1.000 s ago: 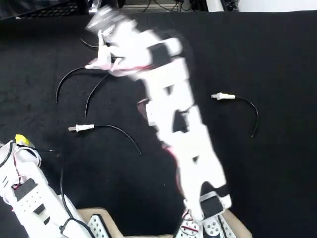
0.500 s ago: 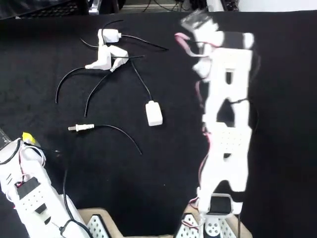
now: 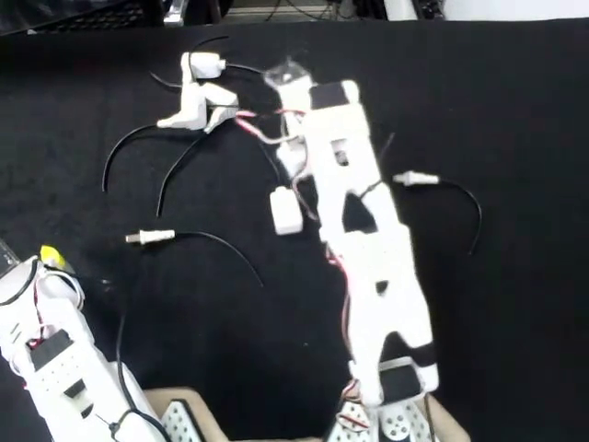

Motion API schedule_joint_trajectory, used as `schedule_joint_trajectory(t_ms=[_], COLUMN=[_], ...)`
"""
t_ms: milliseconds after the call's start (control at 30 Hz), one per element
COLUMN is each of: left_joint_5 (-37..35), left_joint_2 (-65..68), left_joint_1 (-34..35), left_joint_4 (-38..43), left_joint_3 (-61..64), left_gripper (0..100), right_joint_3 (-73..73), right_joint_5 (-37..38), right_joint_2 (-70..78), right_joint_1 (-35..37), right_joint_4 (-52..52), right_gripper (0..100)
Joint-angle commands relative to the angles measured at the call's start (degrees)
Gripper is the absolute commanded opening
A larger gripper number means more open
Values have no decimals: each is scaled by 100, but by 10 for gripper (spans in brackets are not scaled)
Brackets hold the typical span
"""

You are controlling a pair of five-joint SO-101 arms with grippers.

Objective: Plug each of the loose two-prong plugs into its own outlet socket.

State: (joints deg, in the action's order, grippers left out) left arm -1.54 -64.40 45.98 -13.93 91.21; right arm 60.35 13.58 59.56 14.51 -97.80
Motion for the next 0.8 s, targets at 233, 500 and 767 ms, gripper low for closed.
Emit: schedule_joint_trajectory(t_ms=[233, 500, 767], left_joint_5=[26, 26, 44], left_joint_2=[-44, -44, -44], left_joint_1=[-57, -57, -242], left_joint_4=[149, 158, 158], left_joint_3=[-40, -40, -40], left_gripper=[179, 179, 179], right_joint_3=[664, 998, 998], right_joint_5=[-97, -475, -536], right_joint_2=[620, 286, 224], right_joint_1=[554, 1222, 1969], right_joint_4=[-264, -308, -316], right_gripper=[389, 389, 389])
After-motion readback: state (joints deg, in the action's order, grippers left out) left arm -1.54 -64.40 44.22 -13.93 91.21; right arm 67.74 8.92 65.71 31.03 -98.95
